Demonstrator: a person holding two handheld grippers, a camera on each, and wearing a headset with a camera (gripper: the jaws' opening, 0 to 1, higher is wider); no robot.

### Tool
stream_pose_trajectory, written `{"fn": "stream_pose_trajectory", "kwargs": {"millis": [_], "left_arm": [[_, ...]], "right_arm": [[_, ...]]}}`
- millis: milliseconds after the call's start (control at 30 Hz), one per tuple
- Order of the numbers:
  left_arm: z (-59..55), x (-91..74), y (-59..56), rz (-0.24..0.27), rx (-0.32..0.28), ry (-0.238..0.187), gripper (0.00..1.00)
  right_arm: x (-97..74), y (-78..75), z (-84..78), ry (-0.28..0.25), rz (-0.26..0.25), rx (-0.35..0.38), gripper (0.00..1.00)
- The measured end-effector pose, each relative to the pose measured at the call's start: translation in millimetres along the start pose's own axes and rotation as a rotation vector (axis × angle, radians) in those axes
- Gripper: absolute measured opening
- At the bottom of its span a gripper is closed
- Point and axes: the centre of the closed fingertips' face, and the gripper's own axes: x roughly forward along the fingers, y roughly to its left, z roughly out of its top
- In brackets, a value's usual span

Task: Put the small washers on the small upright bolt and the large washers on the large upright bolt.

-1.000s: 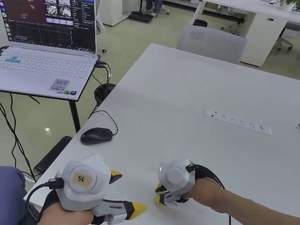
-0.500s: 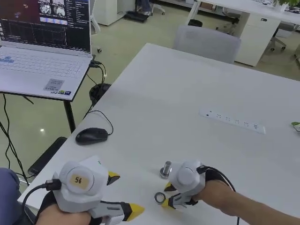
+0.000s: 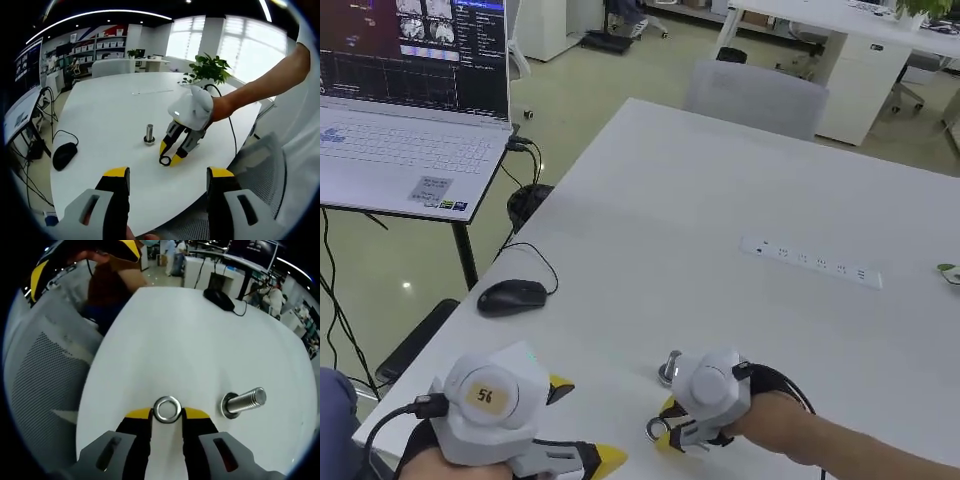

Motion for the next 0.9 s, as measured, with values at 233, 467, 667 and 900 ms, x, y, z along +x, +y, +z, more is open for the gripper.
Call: {"fn": "stream_pose_trajectory", "kwargs": {"millis": [233,467,667,900], "left_arm": [[0.4,-2.1,3.0,0.007,-0.003,-0.005,0.61],[-4.2,-5.7,7.6,0.02,-0.014,-0.002,0.61],[-3.9,-4.9,6.7,0.018,-0.015,-0.005,0.61],[-2.2,-4.9,6.6,0.017,-0.016,-0.009,0.61]], "right_arm": [[-3.2,2.0,-2.8,0.009,-0.02,0.018,0.23],[-10.3,0.7,-5.4,-0.025,-0.041,0.078,0.23],[-15.2,-2.5,-5.7,-0.034,-0.062,0.092,0.23],[-29.7,-11.0,2.6,-0.059,-0.111,0.092,0.23]]}}
